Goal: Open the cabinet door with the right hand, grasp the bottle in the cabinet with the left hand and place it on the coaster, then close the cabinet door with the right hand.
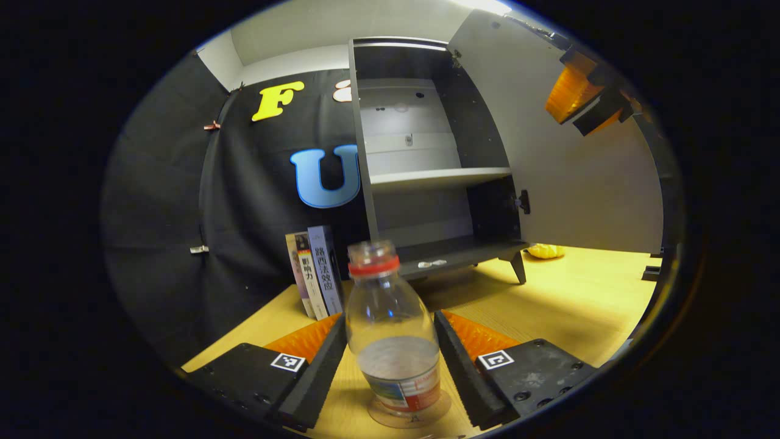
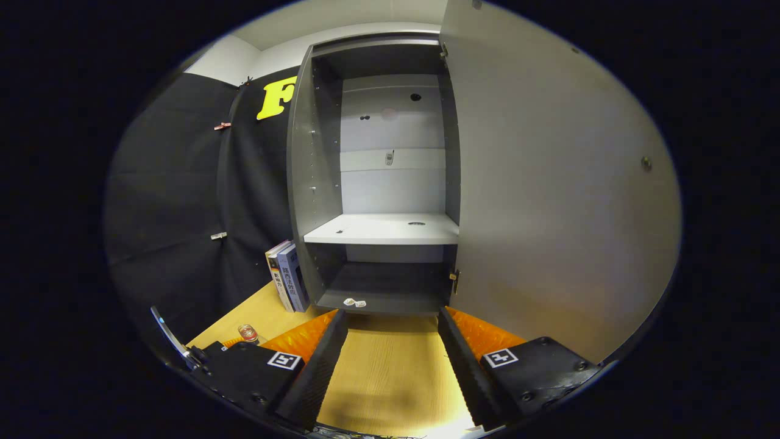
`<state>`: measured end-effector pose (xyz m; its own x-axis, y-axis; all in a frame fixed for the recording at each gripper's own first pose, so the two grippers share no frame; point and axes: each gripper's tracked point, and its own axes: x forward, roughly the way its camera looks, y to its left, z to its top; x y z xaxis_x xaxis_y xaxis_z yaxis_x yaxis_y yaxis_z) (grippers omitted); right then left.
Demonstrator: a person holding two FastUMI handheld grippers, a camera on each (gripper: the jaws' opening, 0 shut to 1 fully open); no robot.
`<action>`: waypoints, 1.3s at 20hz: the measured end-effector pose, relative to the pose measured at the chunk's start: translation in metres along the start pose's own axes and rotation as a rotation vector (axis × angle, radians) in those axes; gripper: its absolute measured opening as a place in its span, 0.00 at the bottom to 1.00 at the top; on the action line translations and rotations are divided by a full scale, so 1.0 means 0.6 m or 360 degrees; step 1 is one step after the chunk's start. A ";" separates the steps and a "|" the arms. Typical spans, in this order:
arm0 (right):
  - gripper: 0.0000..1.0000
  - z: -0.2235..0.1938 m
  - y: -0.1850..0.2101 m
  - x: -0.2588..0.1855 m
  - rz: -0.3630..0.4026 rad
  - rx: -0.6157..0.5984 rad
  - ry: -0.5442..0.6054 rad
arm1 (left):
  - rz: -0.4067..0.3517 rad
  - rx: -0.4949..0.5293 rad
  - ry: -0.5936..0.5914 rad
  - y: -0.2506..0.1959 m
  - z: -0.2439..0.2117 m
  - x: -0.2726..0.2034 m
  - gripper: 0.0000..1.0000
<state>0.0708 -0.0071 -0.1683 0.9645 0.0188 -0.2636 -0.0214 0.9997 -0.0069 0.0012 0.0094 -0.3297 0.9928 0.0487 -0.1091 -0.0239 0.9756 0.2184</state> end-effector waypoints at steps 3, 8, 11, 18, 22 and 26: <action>0.92 0.043 -0.006 -0.018 -0.0036 0.0001 -0.0037 | -0.0025 0.0028 -0.0058 0.005 0.073 0.006 0.90; 0.96 0.144 -0.016 -0.070 -0.0118 0.0008 -0.0181 | -0.0202 -0.0028 -0.0100 -0.015 0.223 0.007 0.90; 1.00 0.205 -0.041 -0.127 -0.0222 0.0050 -0.0309 | -0.0306 -0.0106 -0.0070 -0.035 0.297 -0.009 0.90; 0.94 0.239 -0.173 -0.291 -0.0546 0.0070 -0.0469 | -0.0742 -0.0182 -0.0028 -0.197 0.397 -0.017 0.91; 0.97 0.241 -0.281 -0.294 -0.0594 0.0065 -0.0505 | -0.0765 -0.0278 -0.0016 -0.280 0.427 -0.015 0.91; 0.97 0.245 -0.319 -0.268 -0.0301 0.0089 -0.0505 | -0.0536 -0.0319 0.0011 -0.312 0.436 -0.015 0.91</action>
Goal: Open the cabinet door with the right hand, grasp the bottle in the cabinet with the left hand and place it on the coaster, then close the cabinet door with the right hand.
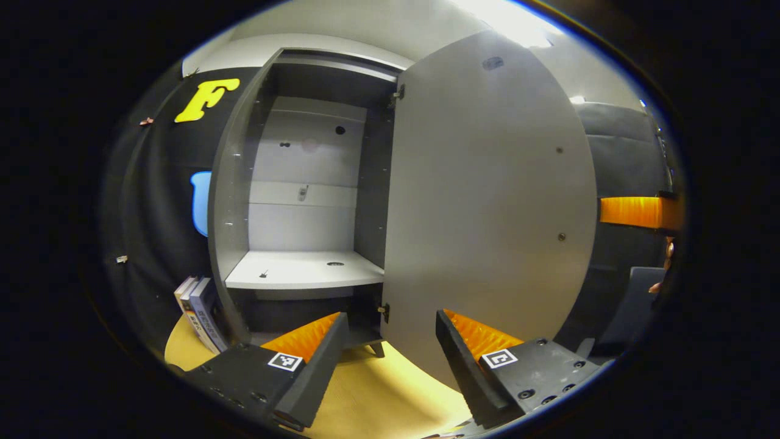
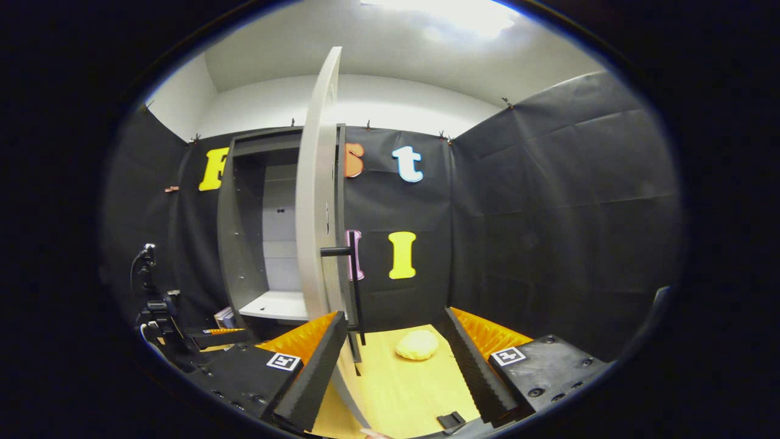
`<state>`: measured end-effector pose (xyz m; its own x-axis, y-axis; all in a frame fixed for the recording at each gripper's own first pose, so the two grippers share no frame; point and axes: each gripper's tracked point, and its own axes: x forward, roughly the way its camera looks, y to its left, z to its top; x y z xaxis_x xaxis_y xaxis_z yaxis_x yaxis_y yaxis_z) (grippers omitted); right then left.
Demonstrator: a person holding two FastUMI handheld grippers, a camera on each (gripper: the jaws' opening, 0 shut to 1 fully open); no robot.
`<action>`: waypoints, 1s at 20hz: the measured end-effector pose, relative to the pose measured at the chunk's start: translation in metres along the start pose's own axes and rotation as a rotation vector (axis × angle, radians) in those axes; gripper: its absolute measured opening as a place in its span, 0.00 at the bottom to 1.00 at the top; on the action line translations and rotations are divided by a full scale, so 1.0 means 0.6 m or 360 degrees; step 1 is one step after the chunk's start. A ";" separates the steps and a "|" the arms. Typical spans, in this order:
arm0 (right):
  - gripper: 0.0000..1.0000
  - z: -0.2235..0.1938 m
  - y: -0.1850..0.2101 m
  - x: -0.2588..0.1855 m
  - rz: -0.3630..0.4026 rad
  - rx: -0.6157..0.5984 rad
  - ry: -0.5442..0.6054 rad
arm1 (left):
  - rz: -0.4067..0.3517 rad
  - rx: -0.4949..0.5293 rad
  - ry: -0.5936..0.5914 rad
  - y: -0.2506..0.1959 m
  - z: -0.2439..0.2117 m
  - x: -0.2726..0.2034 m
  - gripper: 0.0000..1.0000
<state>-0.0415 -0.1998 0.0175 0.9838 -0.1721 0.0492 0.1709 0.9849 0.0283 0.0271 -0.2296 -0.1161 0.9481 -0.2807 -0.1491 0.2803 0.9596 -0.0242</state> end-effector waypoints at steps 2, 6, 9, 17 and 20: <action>0.97 -0.009 0.008 0.026 0.0190 0.0043 0.0028 | 0.0140 0.0031 -0.0017 0.003 0.006 -0.001 0.91; 0.96 -0.020 0.028 0.051 0.0463 0.0047 0.0091 | 0.0352 0.0020 -0.0018 0.018 0.014 -0.039 0.91; 1.00 -0.027 0.054 0.055 0.0548 0.0043 0.0114 | 0.0457 0.0012 -0.0007 0.043 0.017 -0.063 0.94; 0.97 -0.040 0.262 0.059 0.0878 0.0111 0.0077 | 0.0674 0.0042 0.0014 0.145 0.024 -0.157 0.91; 0.97 -0.068 0.356 0.070 0.0988 0.0201 0.0092 | 0.0760 0.0067 0.0029 0.193 0.029 -0.197 0.91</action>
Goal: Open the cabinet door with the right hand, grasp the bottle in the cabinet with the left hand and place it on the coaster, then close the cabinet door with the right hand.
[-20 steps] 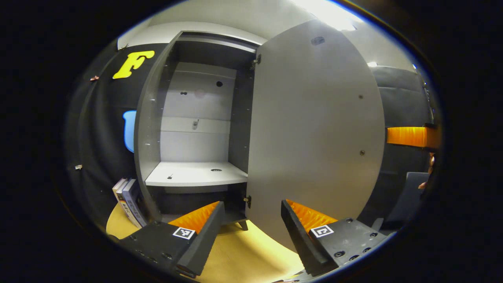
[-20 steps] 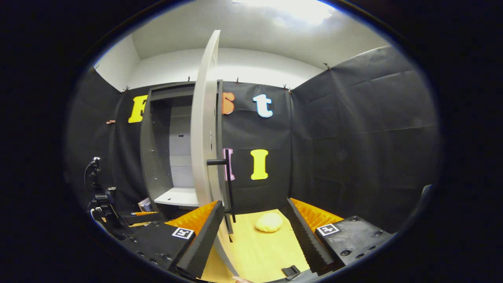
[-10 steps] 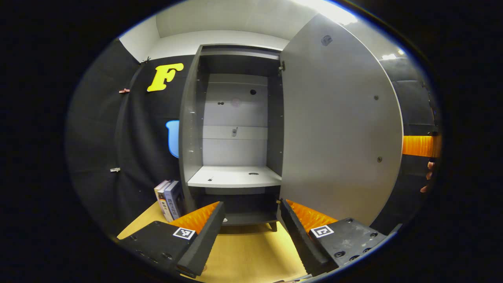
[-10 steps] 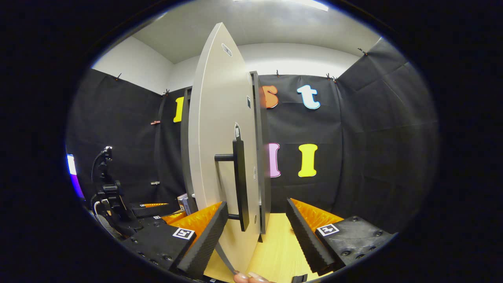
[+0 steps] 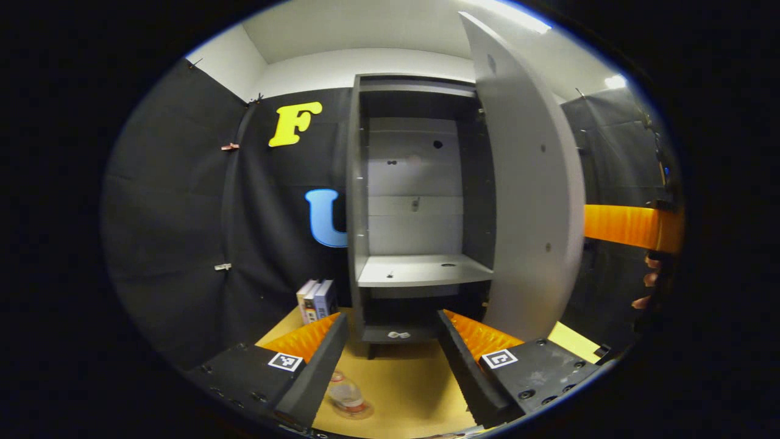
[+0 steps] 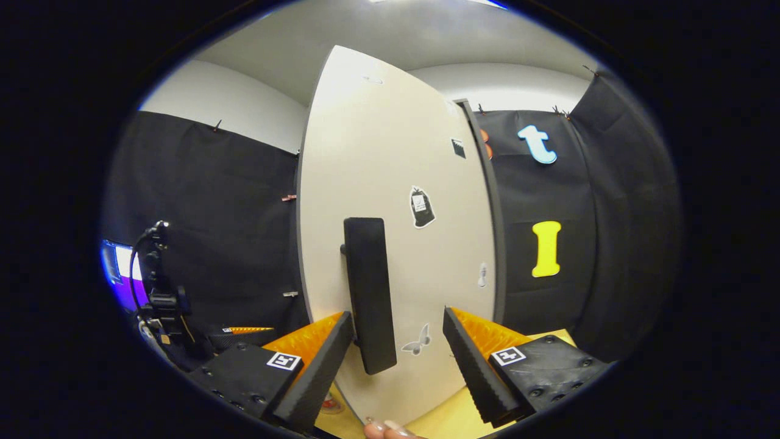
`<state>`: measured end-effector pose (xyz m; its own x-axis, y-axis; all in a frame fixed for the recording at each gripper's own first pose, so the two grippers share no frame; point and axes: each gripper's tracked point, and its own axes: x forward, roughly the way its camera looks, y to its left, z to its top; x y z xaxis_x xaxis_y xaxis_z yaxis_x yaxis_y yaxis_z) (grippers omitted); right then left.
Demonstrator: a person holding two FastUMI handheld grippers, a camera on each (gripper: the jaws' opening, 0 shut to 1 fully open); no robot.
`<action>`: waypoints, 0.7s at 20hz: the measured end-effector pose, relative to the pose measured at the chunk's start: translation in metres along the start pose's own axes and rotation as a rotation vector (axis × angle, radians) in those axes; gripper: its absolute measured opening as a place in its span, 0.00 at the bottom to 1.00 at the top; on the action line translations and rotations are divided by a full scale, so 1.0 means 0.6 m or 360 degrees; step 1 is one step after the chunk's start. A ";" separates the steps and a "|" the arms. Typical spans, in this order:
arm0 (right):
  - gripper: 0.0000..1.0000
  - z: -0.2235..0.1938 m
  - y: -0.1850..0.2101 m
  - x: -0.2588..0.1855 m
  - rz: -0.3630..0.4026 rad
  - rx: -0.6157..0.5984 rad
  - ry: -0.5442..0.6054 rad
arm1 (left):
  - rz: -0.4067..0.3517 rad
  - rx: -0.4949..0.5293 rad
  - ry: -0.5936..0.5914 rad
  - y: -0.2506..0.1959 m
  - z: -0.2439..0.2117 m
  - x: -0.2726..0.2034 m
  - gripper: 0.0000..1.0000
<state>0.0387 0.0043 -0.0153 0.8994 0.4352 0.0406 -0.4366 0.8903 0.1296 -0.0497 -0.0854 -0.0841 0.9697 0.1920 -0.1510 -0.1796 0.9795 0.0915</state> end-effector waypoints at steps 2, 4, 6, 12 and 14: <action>0.98 0.001 0.020 0.022 0.0034 0.0011 0.0003 | 0.0031 0.0021 0.0000 0.031 0.001 -0.004 0.91; 0.98 0.011 0.030 0.021 0.0022 -0.0060 -0.0031 | 0.0040 0.0029 0.0004 0.050 0.004 -0.008 0.91; 1.00 0.007 0.024 0.011 -0.0017 -0.0149 -0.0035 | 0.0020 0.0009 -0.0005 0.053 0.012 -0.011 0.91; 0.98 -0.022 -0.040 -0.034 -0.0242 -0.0270 -0.0016 | -0.0087 -0.0045 -0.0073 0.000 0.043 -0.015 0.93; 0.97 -0.028 -0.056 -0.048 -0.0323 -0.0368 0.0011 | -0.0146 -0.0076 -0.0097 -0.039 0.053 -0.005 0.91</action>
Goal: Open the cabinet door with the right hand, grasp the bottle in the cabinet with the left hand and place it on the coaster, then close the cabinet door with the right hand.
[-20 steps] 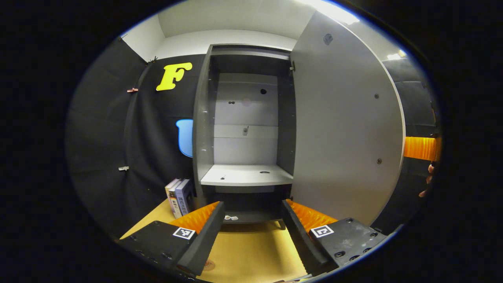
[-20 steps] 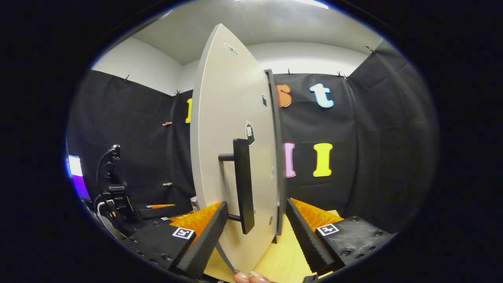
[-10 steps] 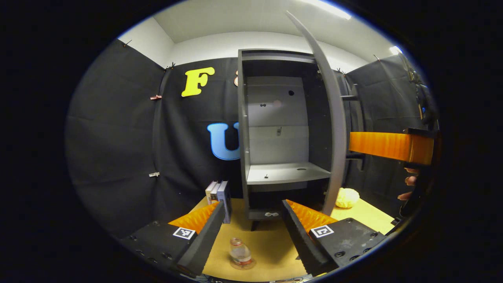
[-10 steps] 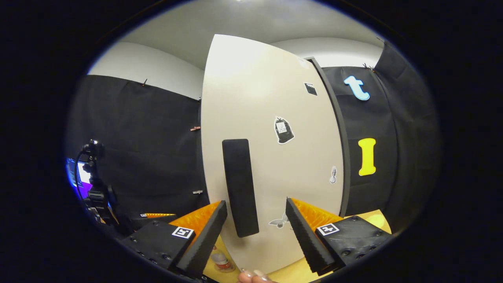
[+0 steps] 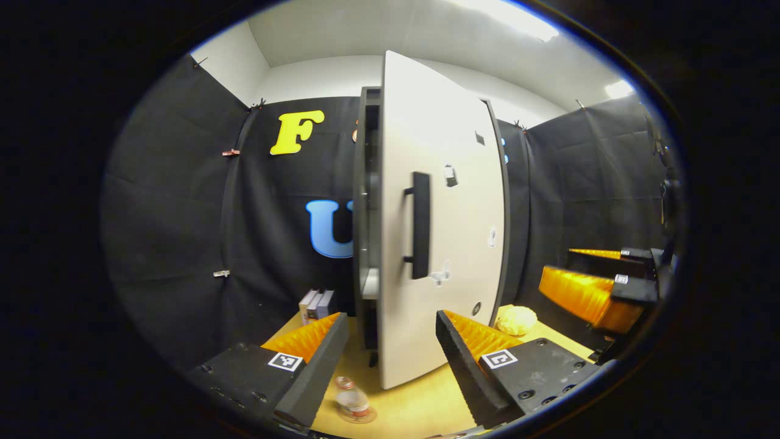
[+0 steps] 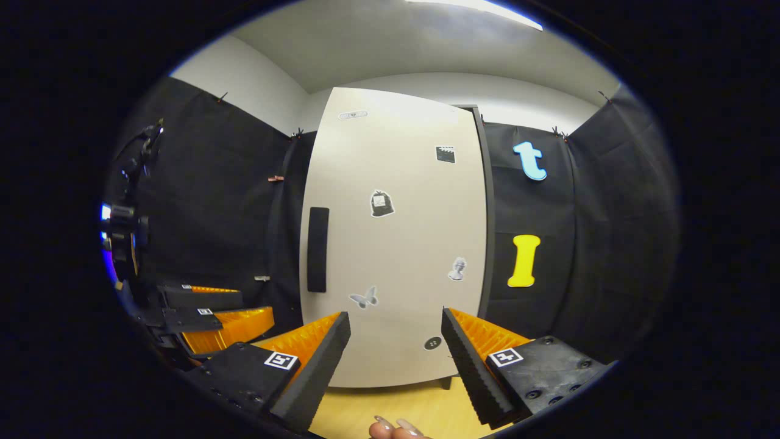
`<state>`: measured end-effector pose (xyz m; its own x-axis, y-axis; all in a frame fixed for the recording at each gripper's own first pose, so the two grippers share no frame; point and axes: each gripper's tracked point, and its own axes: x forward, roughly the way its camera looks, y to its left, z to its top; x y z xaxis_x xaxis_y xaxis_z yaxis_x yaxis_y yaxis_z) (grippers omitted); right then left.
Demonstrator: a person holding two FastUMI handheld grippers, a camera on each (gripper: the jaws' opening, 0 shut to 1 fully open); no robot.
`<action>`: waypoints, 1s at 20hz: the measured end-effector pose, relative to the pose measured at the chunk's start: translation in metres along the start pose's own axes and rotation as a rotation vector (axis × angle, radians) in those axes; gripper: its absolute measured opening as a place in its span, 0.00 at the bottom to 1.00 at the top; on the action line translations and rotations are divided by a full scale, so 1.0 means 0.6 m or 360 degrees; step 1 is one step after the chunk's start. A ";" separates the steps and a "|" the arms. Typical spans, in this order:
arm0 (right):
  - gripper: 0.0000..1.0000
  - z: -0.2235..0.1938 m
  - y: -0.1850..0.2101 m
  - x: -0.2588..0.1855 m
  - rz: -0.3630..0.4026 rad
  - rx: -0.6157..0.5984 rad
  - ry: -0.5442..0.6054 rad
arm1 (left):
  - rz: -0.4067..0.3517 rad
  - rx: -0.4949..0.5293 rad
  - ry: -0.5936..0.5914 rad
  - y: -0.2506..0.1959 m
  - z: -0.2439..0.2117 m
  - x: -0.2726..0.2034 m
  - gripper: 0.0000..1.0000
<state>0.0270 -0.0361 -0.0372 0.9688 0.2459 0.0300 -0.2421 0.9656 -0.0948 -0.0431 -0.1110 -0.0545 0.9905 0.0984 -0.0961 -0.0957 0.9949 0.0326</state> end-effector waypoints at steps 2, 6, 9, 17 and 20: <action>0.98 -0.002 -0.006 -0.009 -0.0043 0.0016 -0.0006 | -0.0051 -0.0024 -0.0026 -0.023 0.010 0.009 0.91; 0.98 -0.028 -0.018 -0.019 -0.0080 0.0091 0.0100 | -0.0095 -0.0046 -0.0058 -0.050 0.023 0.010 0.91; 0.98 -0.025 -0.023 -0.022 -0.0104 0.0182 0.0123 | -0.0119 -0.0065 -0.0061 -0.067 0.025 0.002 0.91; 0.98 -0.017 -0.029 -0.028 -0.0109 0.0182 0.0134 | -0.0141 -0.0065 -0.0063 -0.083 0.030 0.003 0.91; 0.98 -0.016 -0.028 -0.030 -0.0095 0.0192 0.0135 | -0.0145 -0.0063 -0.0065 -0.085 0.033 0.003 0.91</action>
<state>0.0145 -0.0577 -0.0455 0.9814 0.1847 -0.0528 -0.1836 0.9827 0.0250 -0.0344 -0.1621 -0.0367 0.9984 0.0072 -0.0562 -0.0080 0.9999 -0.0138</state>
